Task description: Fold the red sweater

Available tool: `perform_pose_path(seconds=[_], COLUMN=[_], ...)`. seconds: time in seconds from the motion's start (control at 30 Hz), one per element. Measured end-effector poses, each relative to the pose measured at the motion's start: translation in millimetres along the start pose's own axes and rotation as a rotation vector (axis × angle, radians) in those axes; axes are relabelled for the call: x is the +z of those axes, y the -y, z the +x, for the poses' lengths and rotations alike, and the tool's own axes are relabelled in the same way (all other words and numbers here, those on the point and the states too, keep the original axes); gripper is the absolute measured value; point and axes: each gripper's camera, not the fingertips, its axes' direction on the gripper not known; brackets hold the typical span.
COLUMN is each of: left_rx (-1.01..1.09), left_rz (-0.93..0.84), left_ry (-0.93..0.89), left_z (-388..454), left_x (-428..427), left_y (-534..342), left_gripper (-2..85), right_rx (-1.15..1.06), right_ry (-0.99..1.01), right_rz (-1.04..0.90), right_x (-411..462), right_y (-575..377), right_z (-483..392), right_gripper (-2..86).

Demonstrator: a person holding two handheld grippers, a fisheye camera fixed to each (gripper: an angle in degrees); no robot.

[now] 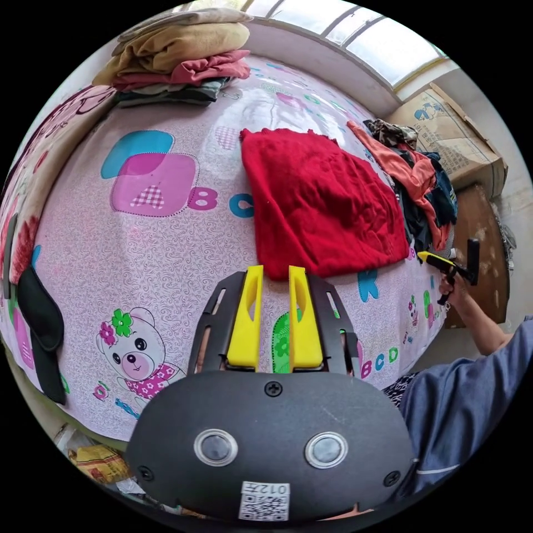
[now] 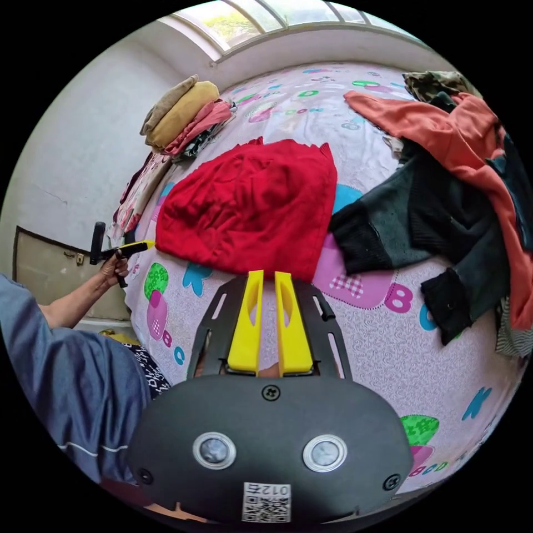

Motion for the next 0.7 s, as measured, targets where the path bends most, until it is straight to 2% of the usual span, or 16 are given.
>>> perform_pose_path(seconds=[0.1,0.2,0.27,0.43,0.63,0.7], left_rx=[-0.011,-0.042,-0.057,0.006,0.008,-0.015], left_rz=[-0.011,0.043,0.063,-0.024,-0.077,-0.087], left_ry=[-0.012,0.056,0.03,-0.019,0.057,0.05], left_z=[-8,-11,-16,-12,-9,-19], left_x=[4,-10,-15,3,7,5], left_y=[5,3,2,15,30,28], left_gripper=[7.6,8.3,8.1,5.9,2.0,1.2], right_rx=[0.003,0.02,0.037,0.122,0.095,0.124], right_ry=[-0.085,-0.096,-0.076,-0.003,-0.083,-0.032], right_rz=[-0.012,-0.018,0.007,0.02,-0.041,-0.034], right_x=[-1,-2,-4,5,-2,-11], right_y=[-14,-18,-16,-5,-3,-14], right_z=[3,7,10,23,20,31], right_gripper=[4.6,6.3,6.6,5.7,1.9,1.5])
